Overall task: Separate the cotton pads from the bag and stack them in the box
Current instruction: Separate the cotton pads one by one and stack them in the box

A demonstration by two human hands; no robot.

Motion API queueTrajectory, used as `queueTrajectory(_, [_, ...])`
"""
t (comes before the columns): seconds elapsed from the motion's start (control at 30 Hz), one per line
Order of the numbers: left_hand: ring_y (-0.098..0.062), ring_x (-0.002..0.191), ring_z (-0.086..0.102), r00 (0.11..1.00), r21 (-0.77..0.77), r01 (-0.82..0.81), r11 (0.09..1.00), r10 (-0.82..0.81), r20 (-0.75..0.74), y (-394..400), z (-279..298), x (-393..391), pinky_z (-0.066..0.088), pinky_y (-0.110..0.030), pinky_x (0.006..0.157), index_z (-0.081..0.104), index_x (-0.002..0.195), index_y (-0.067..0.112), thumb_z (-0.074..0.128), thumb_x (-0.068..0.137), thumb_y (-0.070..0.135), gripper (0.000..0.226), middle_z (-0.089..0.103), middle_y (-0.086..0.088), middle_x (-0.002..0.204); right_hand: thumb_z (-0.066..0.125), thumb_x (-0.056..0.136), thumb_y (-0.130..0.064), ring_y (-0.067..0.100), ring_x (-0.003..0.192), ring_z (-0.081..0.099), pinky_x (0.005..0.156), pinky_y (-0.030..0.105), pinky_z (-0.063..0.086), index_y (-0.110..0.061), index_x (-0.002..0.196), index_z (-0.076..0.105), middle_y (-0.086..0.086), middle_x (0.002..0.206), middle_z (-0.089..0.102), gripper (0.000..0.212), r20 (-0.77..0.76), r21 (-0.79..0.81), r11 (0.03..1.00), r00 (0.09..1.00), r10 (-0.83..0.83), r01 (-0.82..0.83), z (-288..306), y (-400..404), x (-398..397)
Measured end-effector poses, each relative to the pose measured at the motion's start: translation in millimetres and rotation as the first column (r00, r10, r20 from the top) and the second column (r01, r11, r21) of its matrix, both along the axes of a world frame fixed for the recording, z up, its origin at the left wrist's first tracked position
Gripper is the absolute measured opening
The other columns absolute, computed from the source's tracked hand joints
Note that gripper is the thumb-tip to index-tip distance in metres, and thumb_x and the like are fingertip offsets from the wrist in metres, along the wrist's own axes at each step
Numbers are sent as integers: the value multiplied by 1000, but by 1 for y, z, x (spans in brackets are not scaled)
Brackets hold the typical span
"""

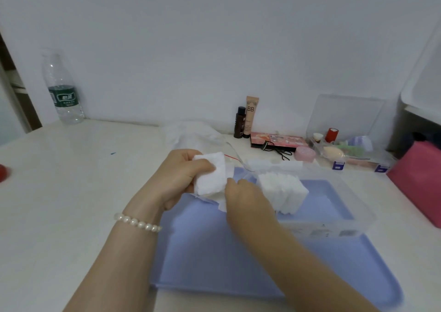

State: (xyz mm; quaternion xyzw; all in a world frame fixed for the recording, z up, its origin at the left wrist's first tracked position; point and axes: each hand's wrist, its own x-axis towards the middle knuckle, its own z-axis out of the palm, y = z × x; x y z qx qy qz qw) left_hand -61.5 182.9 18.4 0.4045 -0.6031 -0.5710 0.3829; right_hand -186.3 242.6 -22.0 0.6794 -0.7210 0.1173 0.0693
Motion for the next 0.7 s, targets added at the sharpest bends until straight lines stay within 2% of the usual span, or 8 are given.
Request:
queueTrajectory(0.1, [-26, 69, 57, 999, 9, -42, 999, 42, -14, -1, 0, 1, 46, -37, 64, 62, 75, 1, 61, 58, 15, 21, 60, -20, 77, 51, 86, 0, 26, 103, 51, 70, 28, 30, -9, 118, 37, 11, 114, 46, 37, -19, -19, 999, 999, -36, 36, -4, -8, -1])
queueTrajectory(0.2, [-27, 72, 62, 997, 3, -56, 998, 56, -46, -5, -3, 3, 49, -41, 69, 66, 73, 2, 66, 71, 7, 6, 66, -23, 82, 48, 85, 2, 25, 95, 53, 58, 24, 28, -11, 115, 37, 8, 105, 46, 35, 34, 2, 1000, 999, -5, 5, -1, -5, 3])
queueTrajectory(0.37, [-27, 77, 66, 994, -1, -65, 998, 64, -90, -7, -6, 1, 54, -44, 77, 69, 83, 2, 63, 84, -1, 7, 69, -17, 83, 54, 78, 4, 11, 70, 51, 53, 15, 33, -24, 78, 48, -3, 75, 52, 29, 444, -128, 992, 894, 67, -11, 21, 11, -15])
queueTrajectory(0.43, [-22, 74, 67, 992, 10, -37, 999, 38, -121, -7, -6, 1, 58, -38, 71, 69, 86, 2, 60, 86, -1, 9, 70, -12, 80, 66, 75, 3, 0, 52, 48, 50, 10, 34, -25, 61, 55, -11, 57, 54, 33, 674, -173, 985, 731, 106, 16, 37, 23, -27])
queueTrajectory(0.5, [-17, 68, 68, 988, 21, 5, 1000, -2, -151, -5, -6, -1, 58, -30, 61, 68, 89, 1, 59, 86, -2, 10, 71, -9, 76, 74, 68, 7, 3, 46, 49, 51, 20, 39, -19, 55, 62, -8, 49, 57, 31, 918, -204, 979, 347, 194, -8, 49, 36, -35])
queueTrajectory(0.57, [-17, 68, 69, 984, 39, 56, 998, -49, -171, 0, -5, -5, 59, -31, 62, 67, 92, -2, 59, 86, -4, 11, 71, -9, 78, 73, 56, 5, 8, 46, 54, 48, 20, 43, -16, 57, 62, -2, 49, 59, 24, 956, -291, 956, -43, 290, -24, 55, 40, -40])
queueTrajectory(0.6, [-17, 70, 69, 981, 53, 87, 995, -76, -178, 2, -5, -7, 60, -32, 65, 68, 93, -1, 58, 86, -5, 12, 72, -10, 80, 71, 54, 2, 8, 45, 55, 47, 18, 45, -15, 59, 61, -2, 49, 60, 20, 930, -346, 938, -136, 342, -2, 54, 40, -40])
queueTrajectory(0.7, [-16, 70, 69, 967, 90, 194, 977, -175, -185, 10, -5, -14, 58, -29, 60, 69, 94, 5, 55, 87, -4, 18, 72, -9, 83, 71, 62, 11, 3, 45, 55, 47, 13, 46, -8, 68, 58, -5, 49, 61, 23, 912, -403, 908, -29, 409, 117, 47, 33, -32])
